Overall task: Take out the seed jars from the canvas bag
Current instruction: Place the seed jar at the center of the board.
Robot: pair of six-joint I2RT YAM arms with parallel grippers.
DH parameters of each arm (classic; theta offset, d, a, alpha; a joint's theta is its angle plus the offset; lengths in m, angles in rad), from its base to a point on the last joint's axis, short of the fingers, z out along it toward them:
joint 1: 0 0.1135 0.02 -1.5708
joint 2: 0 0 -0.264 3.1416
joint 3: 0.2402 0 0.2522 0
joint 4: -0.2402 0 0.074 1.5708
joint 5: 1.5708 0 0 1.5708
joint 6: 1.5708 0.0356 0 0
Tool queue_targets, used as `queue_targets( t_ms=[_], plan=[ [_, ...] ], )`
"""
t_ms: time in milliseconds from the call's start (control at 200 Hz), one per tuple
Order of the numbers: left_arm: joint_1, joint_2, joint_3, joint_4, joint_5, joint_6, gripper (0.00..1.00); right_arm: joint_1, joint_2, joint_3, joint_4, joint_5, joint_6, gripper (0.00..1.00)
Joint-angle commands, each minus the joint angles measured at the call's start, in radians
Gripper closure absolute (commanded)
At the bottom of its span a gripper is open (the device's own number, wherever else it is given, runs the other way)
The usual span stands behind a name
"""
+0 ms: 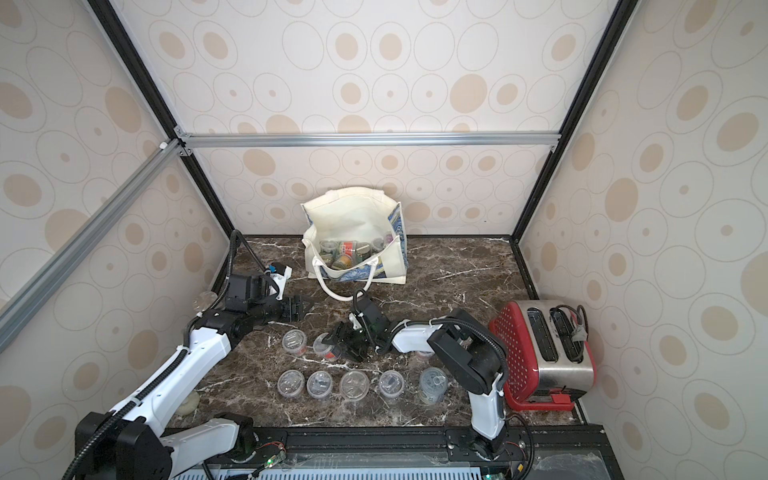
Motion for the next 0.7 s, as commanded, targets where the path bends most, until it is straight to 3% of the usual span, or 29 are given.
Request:
queue_targets(
  t_ms=[0,450,695],
  plan=[
    [0.006,-0.024,-0.005,0.008,-0.004,0.021,0.26,-0.008,-0.049,-0.016,-0.003,0.016,0.009,0.2],
    [0.006,-0.026,0.0,0.026,0.021,0.014,0.25,-0.008,-0.032,-0.001,-0.025,-0.007,0.016,0.19],
    [0.006,-0.021,0.0,0.032,0.025,0.015,0.25,-0.008,-0.001,0.01,-0.027,-0.02,0.03,0.25]
  ],
)
